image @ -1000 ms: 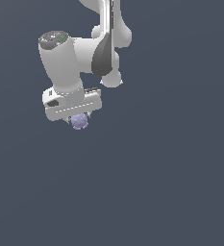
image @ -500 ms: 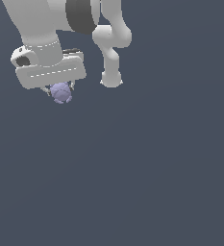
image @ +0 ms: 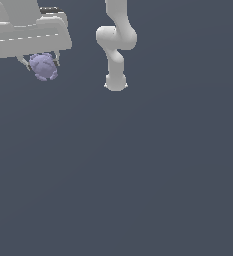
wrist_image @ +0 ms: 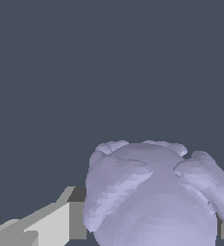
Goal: Pick up the object and move it to a goal position.
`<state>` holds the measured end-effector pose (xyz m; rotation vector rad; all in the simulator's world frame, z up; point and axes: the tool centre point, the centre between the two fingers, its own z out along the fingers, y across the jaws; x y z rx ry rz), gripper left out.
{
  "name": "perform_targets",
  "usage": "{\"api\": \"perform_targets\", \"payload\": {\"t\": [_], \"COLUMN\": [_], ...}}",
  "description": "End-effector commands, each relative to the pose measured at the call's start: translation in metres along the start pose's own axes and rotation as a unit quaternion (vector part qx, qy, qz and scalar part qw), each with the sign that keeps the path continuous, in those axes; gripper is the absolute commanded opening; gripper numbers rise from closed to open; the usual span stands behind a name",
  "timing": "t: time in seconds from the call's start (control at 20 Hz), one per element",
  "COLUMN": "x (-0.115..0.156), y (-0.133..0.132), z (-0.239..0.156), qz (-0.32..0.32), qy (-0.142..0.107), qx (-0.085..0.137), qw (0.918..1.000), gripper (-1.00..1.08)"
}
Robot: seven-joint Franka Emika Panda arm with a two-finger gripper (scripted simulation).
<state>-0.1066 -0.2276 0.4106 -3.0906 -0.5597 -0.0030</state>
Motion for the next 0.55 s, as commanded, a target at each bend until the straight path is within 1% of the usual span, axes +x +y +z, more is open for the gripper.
{"api": "perform_targets", "payload": {"t": [0.0,0.25,0.5], "x": [-0.007,-0.015,-0.017], "y": [0.005,0.012,0.014], "z": [-0.015,-0.032,-0.038], "qz": [0.000,0.000,-0.001], "qy": [-0.001,-0.001,-0.001], "qx": [0.000,0.000,0.000], "qw": [1.0000,1.0000,1.0000], "gripper": [-1.00,-1.00,-1.00]}}
